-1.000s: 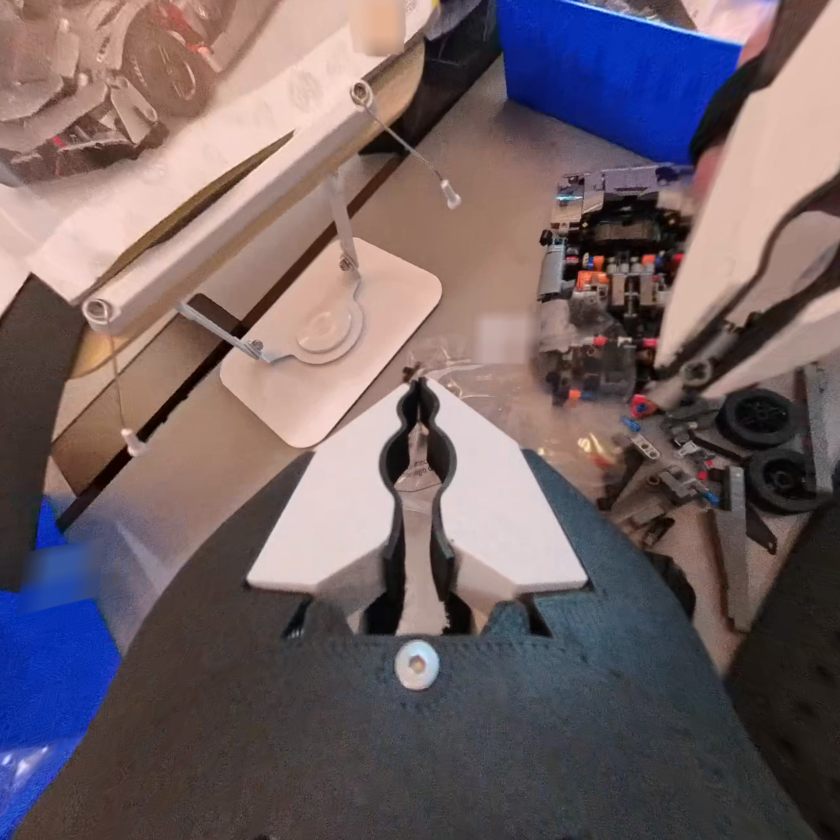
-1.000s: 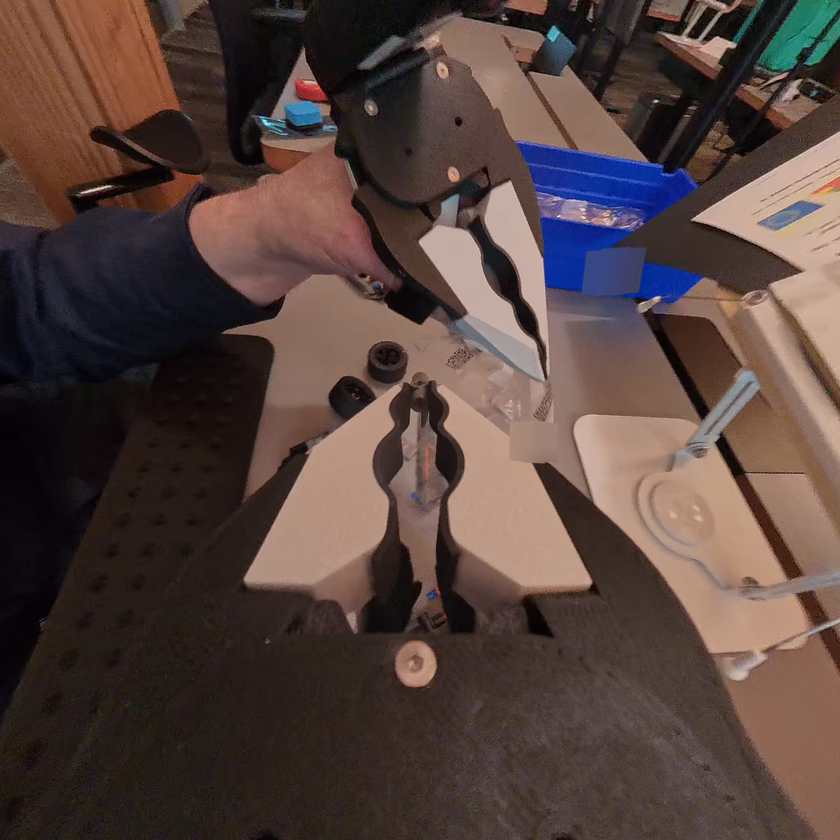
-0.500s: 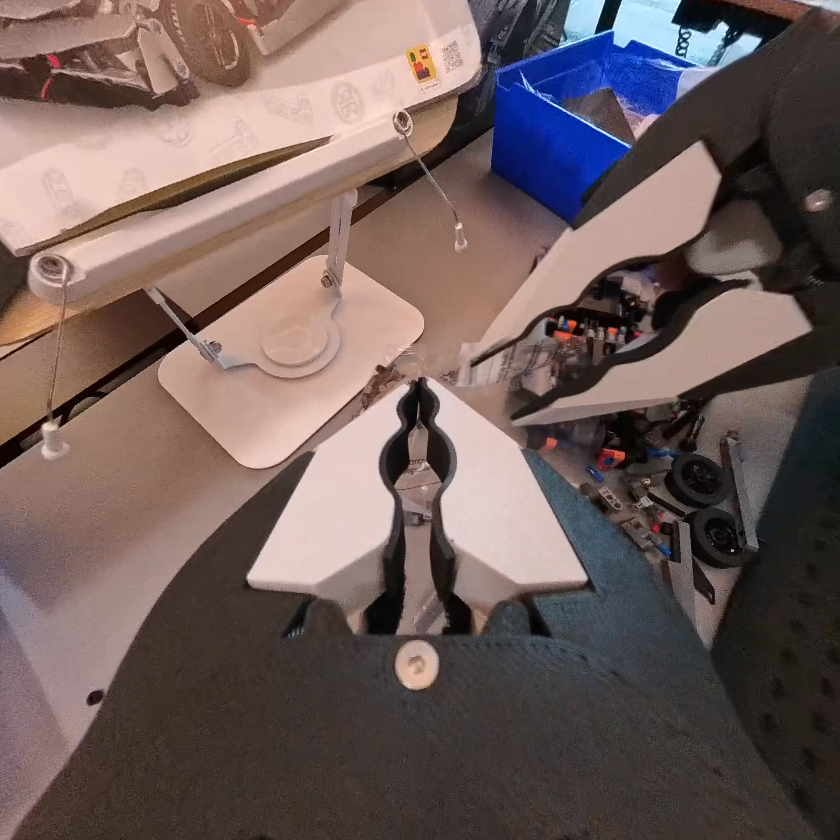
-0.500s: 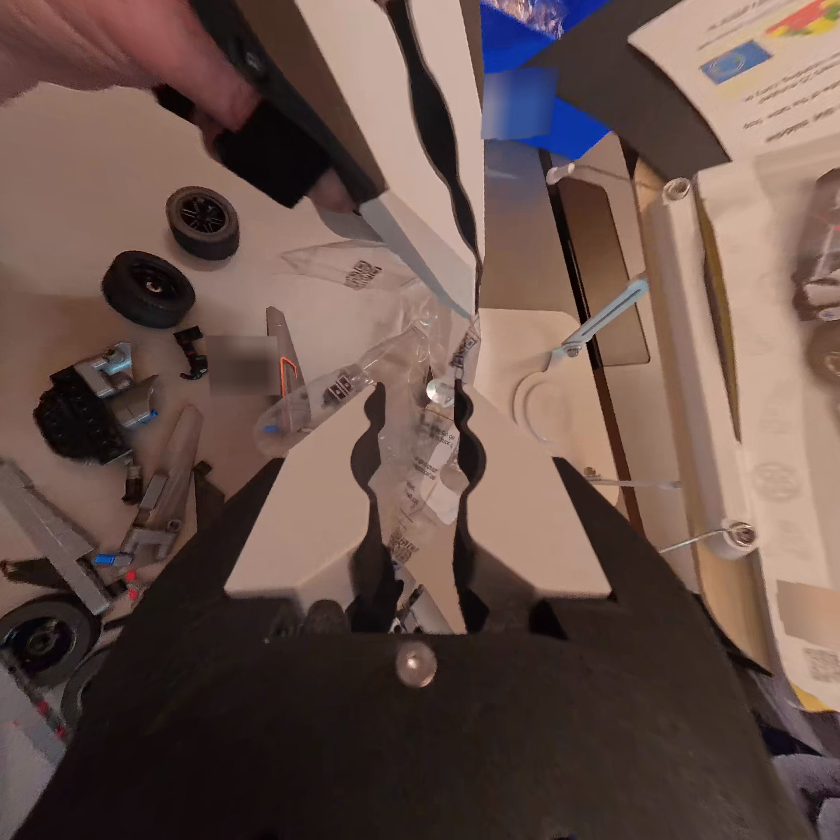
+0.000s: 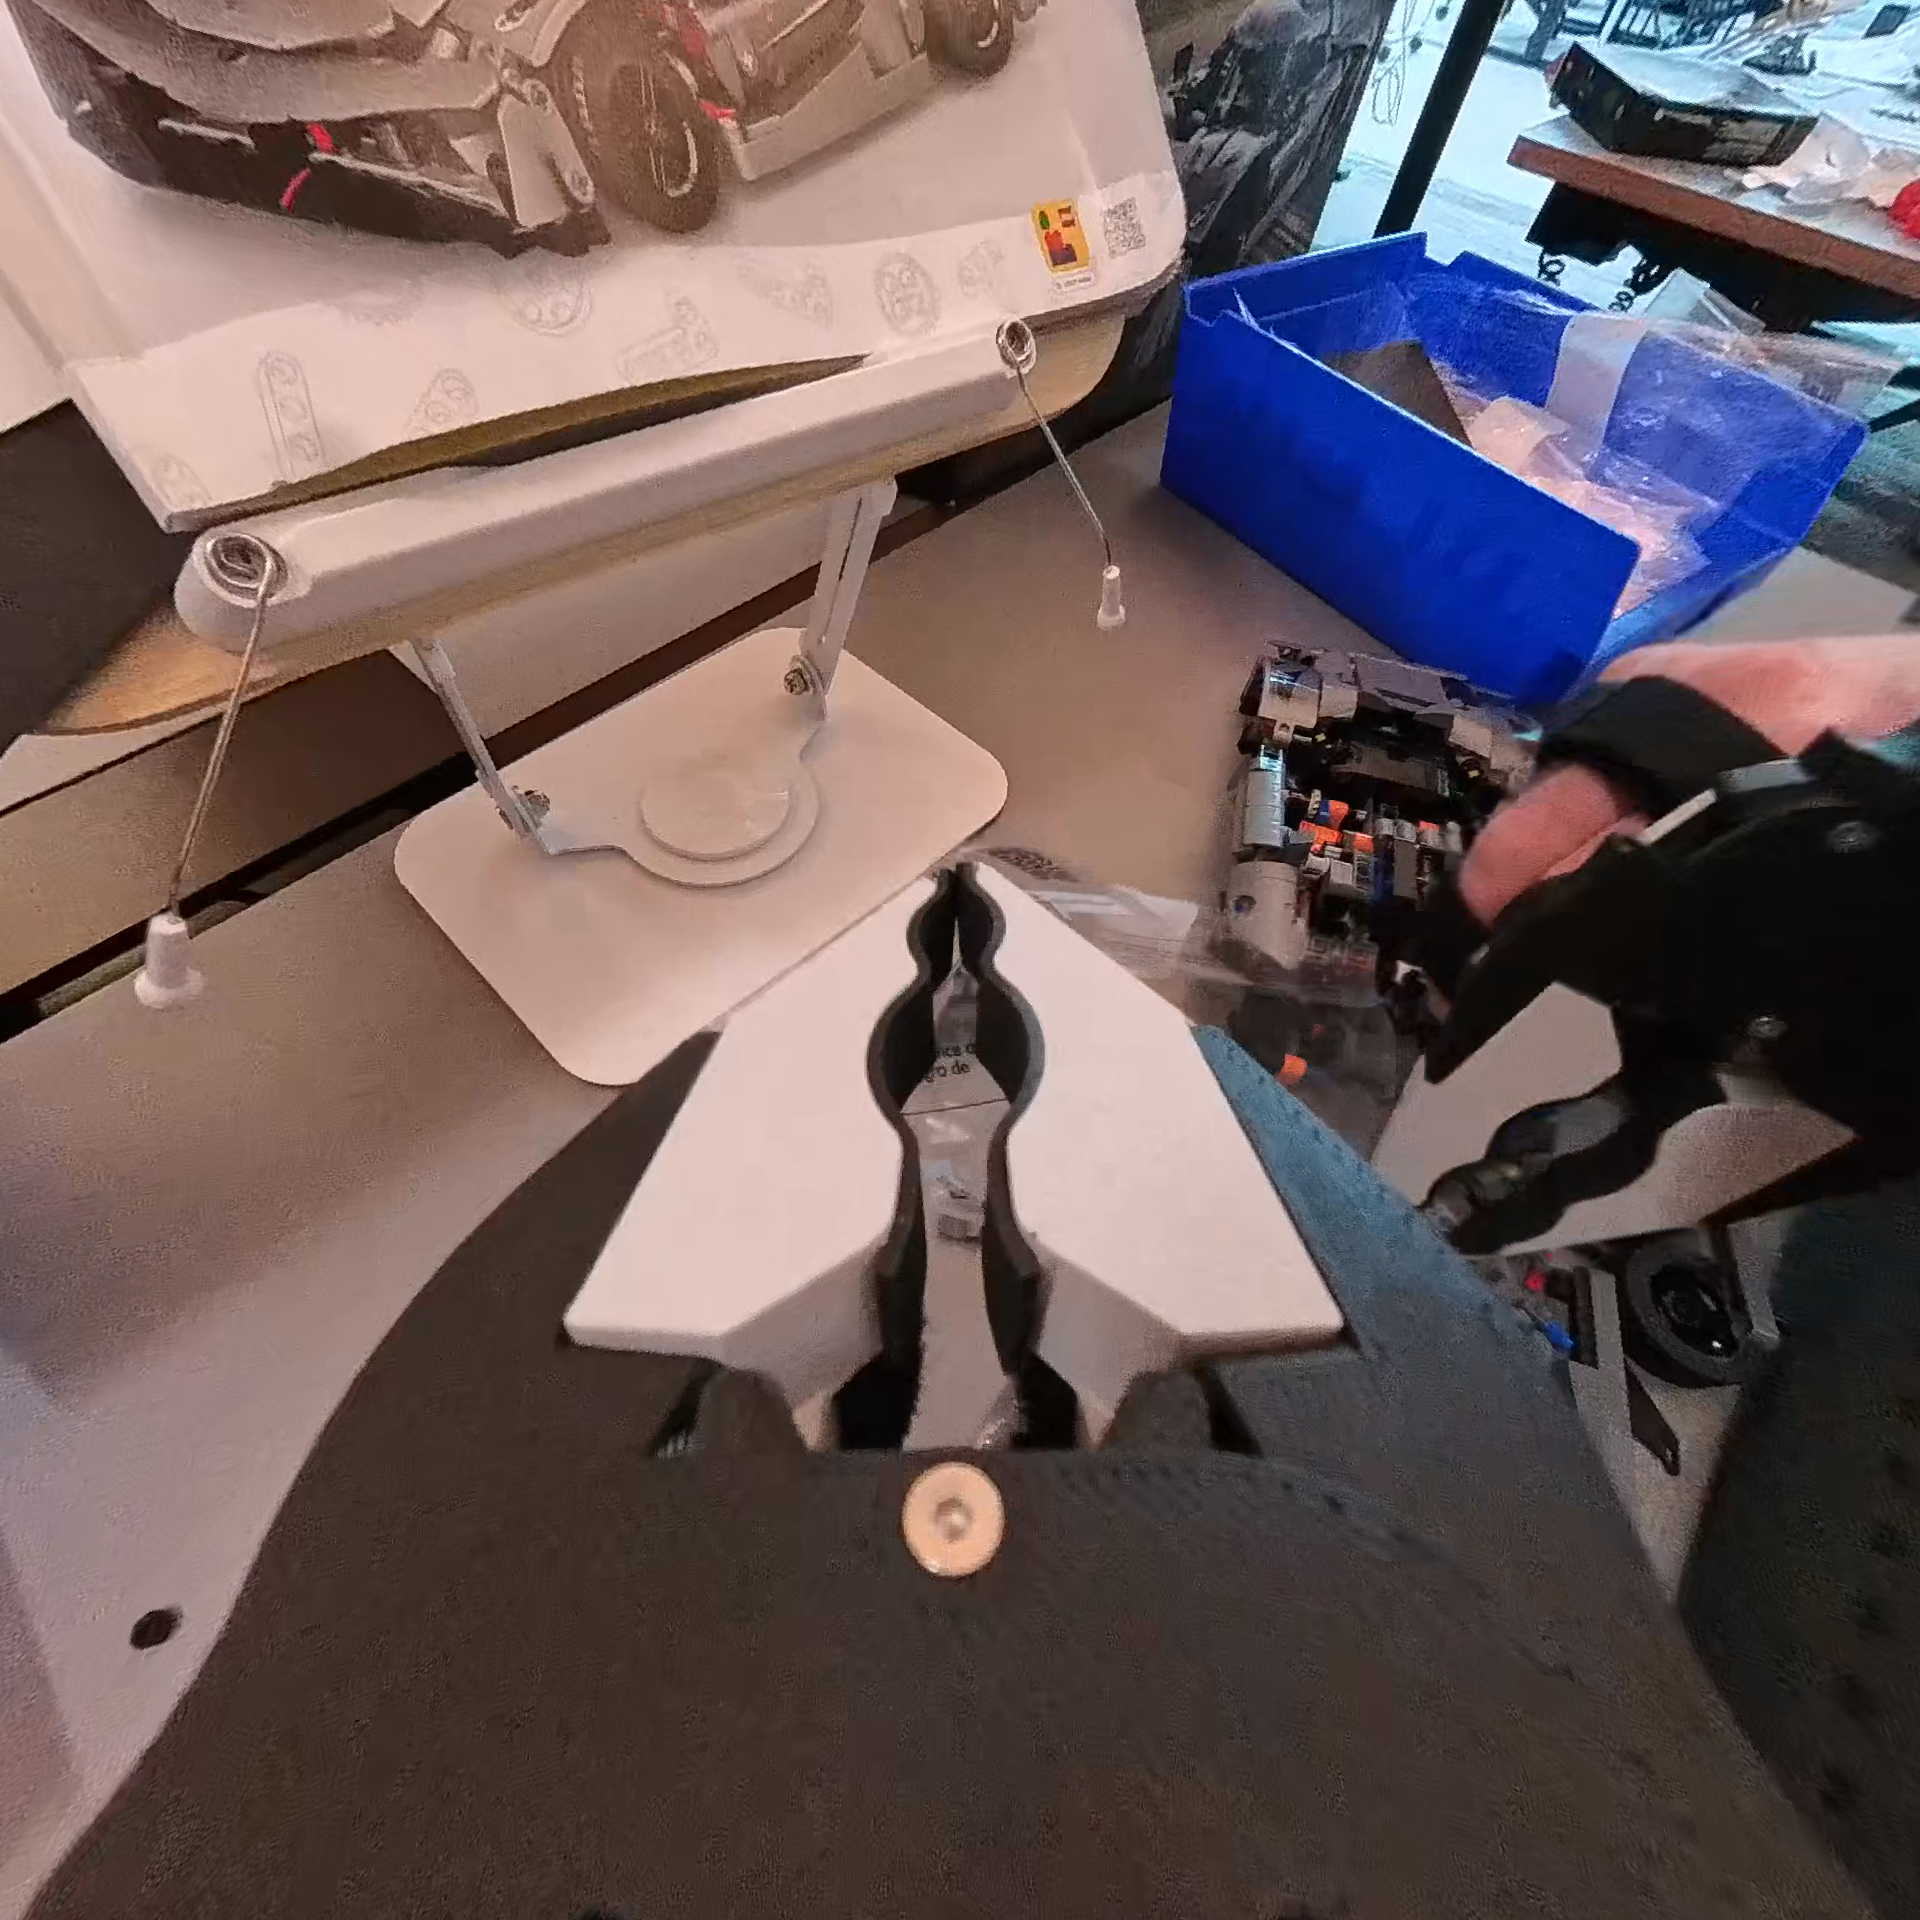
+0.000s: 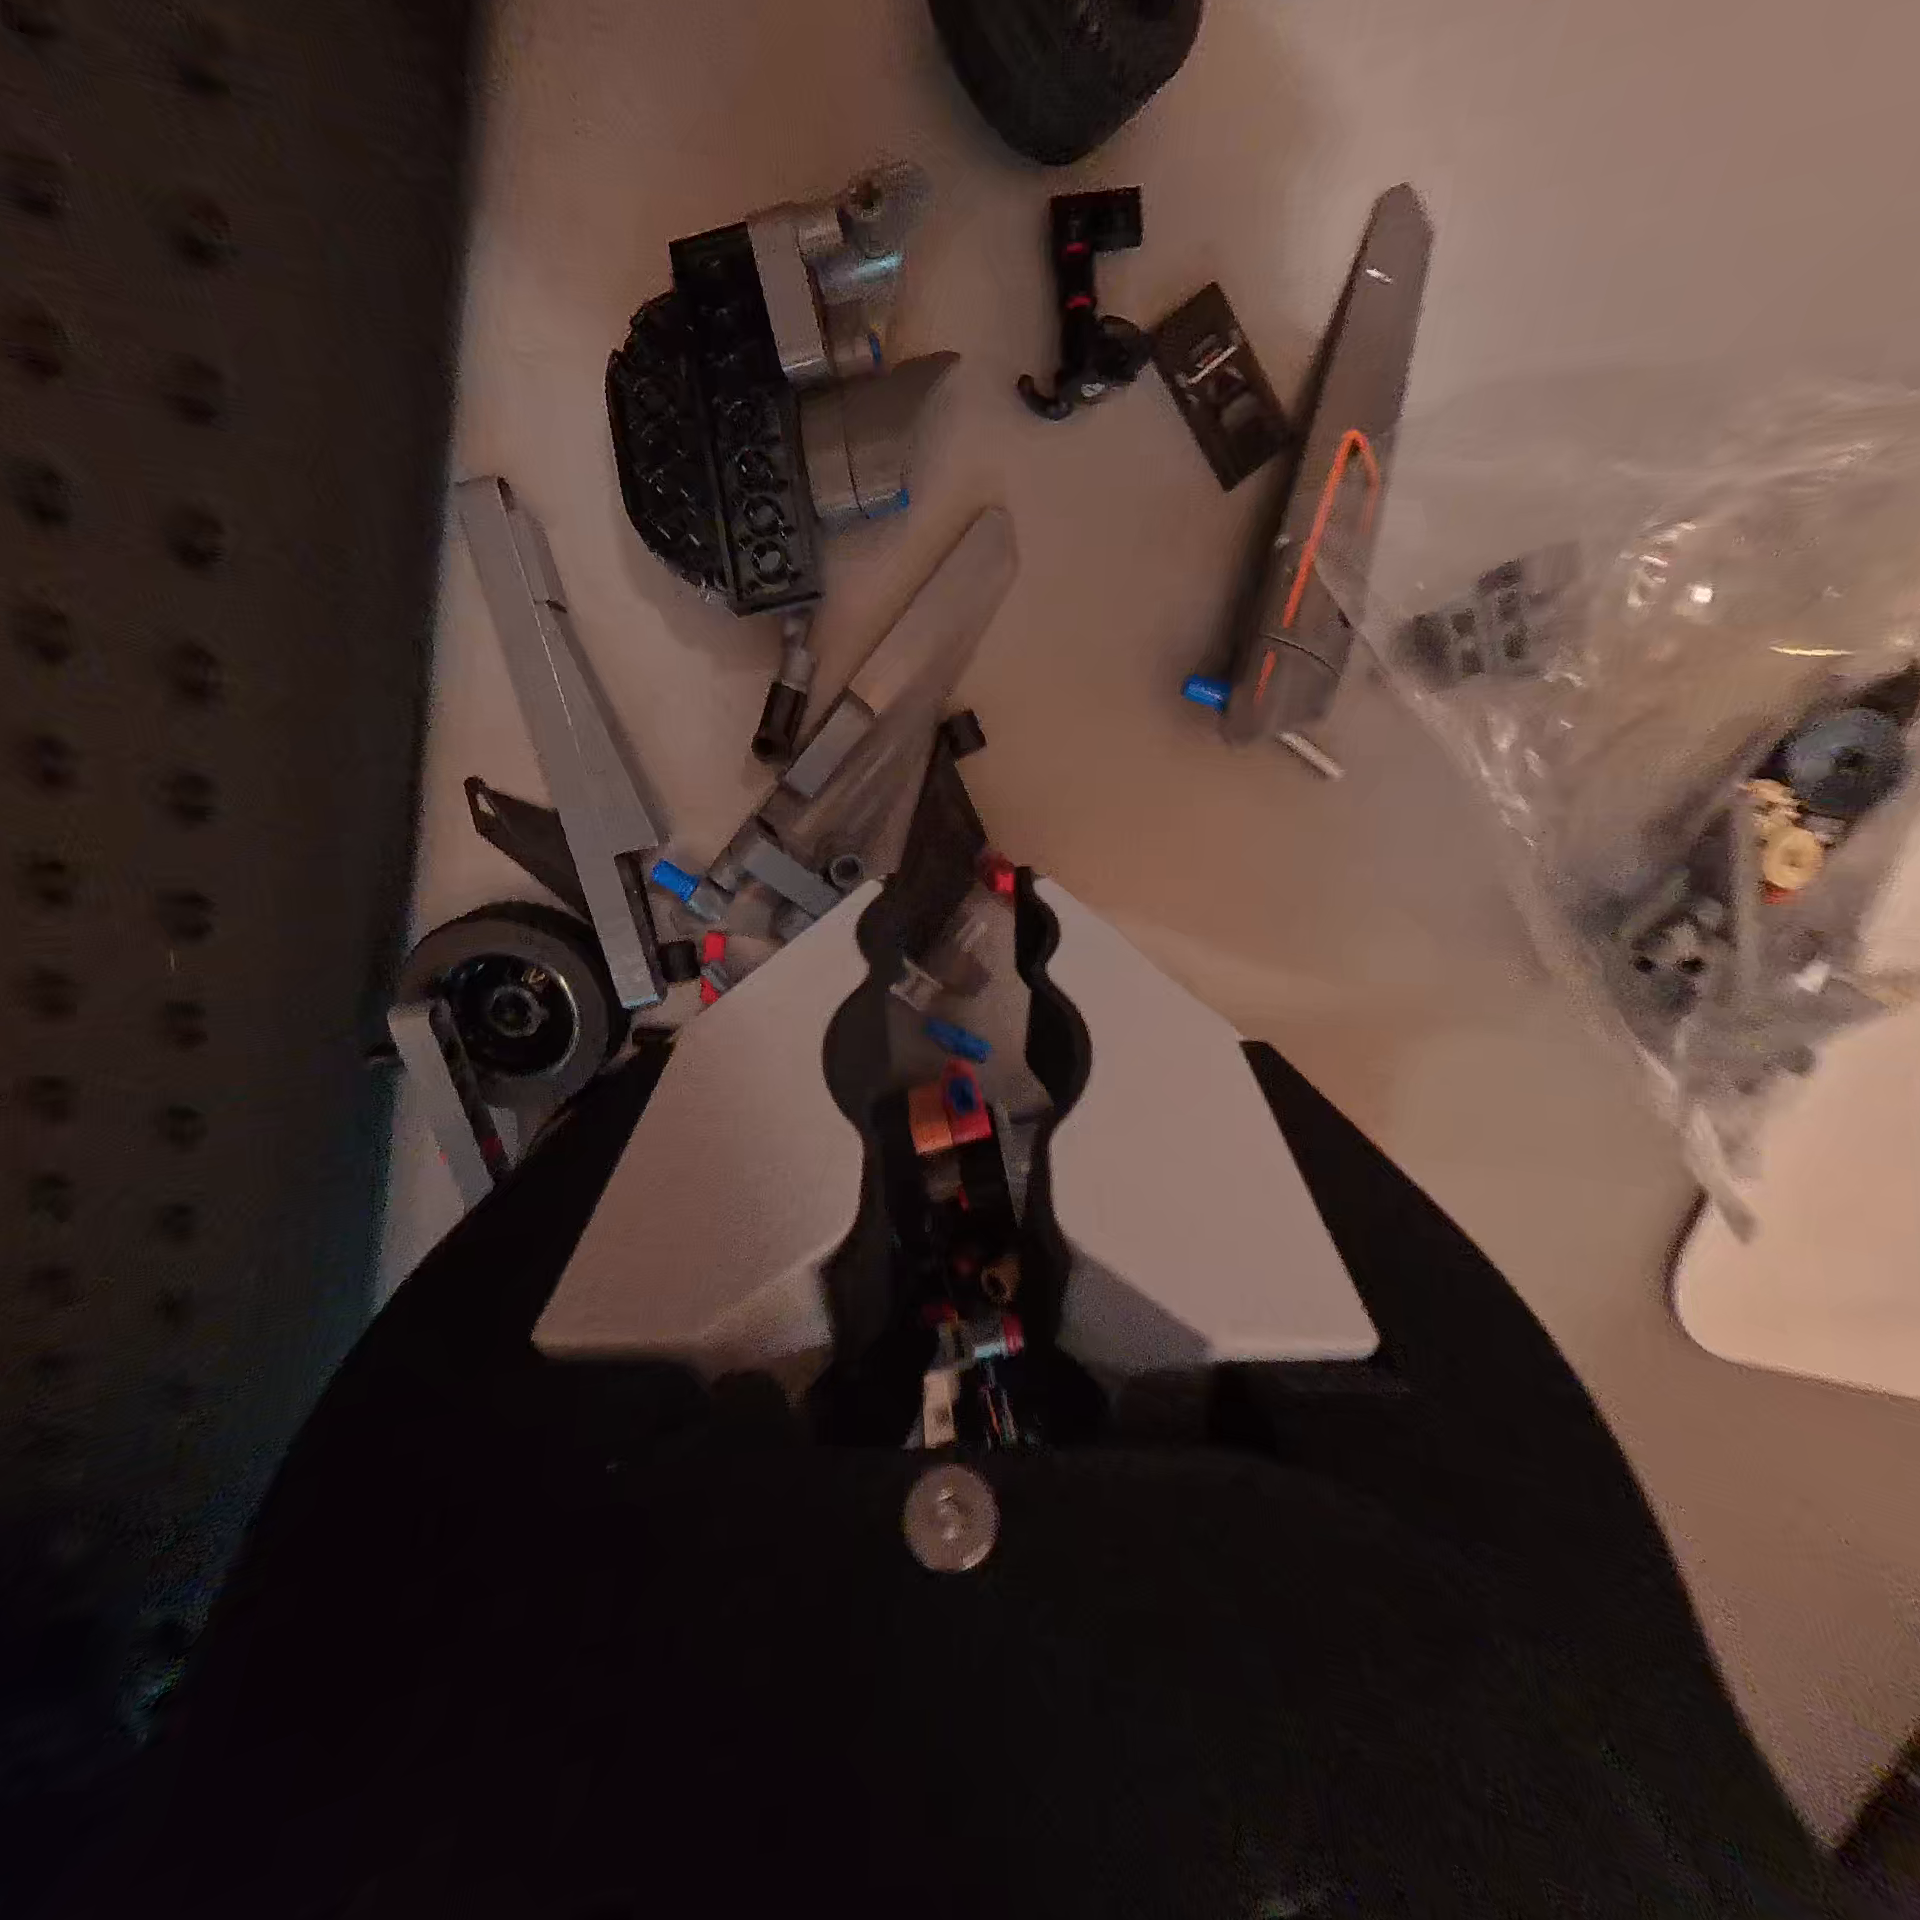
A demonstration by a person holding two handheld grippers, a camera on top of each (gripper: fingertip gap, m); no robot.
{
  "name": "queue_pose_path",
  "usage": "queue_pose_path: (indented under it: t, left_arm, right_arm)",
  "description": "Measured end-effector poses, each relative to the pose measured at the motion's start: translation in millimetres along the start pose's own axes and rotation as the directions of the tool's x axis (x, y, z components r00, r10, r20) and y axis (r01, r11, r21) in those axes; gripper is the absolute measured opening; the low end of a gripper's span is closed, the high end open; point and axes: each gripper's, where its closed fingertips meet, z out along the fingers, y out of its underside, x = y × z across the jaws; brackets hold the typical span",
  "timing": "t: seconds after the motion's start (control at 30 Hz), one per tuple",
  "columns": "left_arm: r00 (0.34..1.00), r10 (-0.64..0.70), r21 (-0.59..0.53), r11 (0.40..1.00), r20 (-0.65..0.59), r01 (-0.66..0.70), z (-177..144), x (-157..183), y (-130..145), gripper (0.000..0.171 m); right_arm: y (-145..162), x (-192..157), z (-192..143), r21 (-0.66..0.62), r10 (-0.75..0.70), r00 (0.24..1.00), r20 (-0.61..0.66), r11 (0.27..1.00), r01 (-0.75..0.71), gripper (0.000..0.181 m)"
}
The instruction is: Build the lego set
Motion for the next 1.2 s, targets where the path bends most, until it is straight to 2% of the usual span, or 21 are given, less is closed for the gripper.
queue_pose_path:
  t: [0.1,0.27,0.33,0.47,0.53,0.63,0.73,0.8,0.9,1.0,1.13,1.2]
  left_arm:
    - [1.0,0.007,-0.005,1.0,-0.004,-0.007,1.4,0.9,2.2,0.0]
    - [1.0,0.015,-0.011,1.0,-0.018,-0.015,3.8,3.6,5.4,0.0]
    - [1.0,0.017,-0.014,1.0,-0.018,-0.017,4.5,3.7,6.5,0.0]
    - [1.0,0.011,-0.005,1.0,-0.02,-0.011,2.8,2.7,5.3,0.0]
    - [1.0,0.01,-0.006,1.0,-0.022,-0.01,3.1,3.0,5.6,0.0]
    - [1.0,0.013,-0.012,1.0,-0.027,-0.013,4.7,4.5,6.7,0.0]
    - [1.0,0.012,-0.013,1.0,-0.027,-0.013,5.2,4.9,7.0,0.0]
    - [1.0,0.012,-0.012,1.0,-0.027,-0.012,4.9,5.0,6.7,0.0]
    - [1.0,0.007,-0.014,1.0,-0.031,-0.008,5.0,5.0,7.1,0.0]
    - [0.999,0.003,-0.018,1.0,-0.033,-0.003,5.0,5.5,7.1,0.0]
    - [0.999,-0.001,-0.023,1.0,-0.039,0.0,5.5,8.4,6.0,0.0]
    - [0.999,0.004,-0.032,0.999,-0.052,-0.005,6.9,12.5,6.5,0.0]
  right_arm:
    - [1.6,4.6,9.0,-0.007,0.008,1.0,-0.002,1.0,-0.008,0.002]
    - [5.4,7.8,11.7,-0.053,-0.042,0.998,-0.048,0.998,0.04,0.0]
    - [4.0,9.6,9.2,-0.034,-0.032,0.998,-0.052,0.999,0.03,0.0]
    - [2.4,15.6,-6.1,0.01,-0.003,0.998,-0.064,1.0,0.004,0.014]
    - [3.8,14.2,-4.3,-0.002,-0.003,0.999,-0.048,1.0,0.003,0.021]
    - [9.5,12.4,6.3,-0.061,-0.022,0.999,-0.04,0.998,0.02,0.021]
    - [11.2,13.3,9.5,-0.089,-0.041,0.998,-0.05,0.995,0.037,0.003]
    - [12.0,14.7,7.6,-0.087,-0.043,0.997,-0.058,0.995,0.038,0.002]
    - [2.0,15.8,-7.5,-0.005,-0.032,0.997,-0.068,0.999,0.032,0.001]
    - [-19.6,17.6,-40.6,0.148,-0.024,0.995,-0.099,0.988,0.039,0.002]
    - [-62.5,39.9,-98.1,0.416,0.054,0.974,-0.219,0.908,0.043,0.002]
    - [-73.8,53.9,-109.4,0.46,0.091,0.961,-0.261,0.887,0.041,0.002]
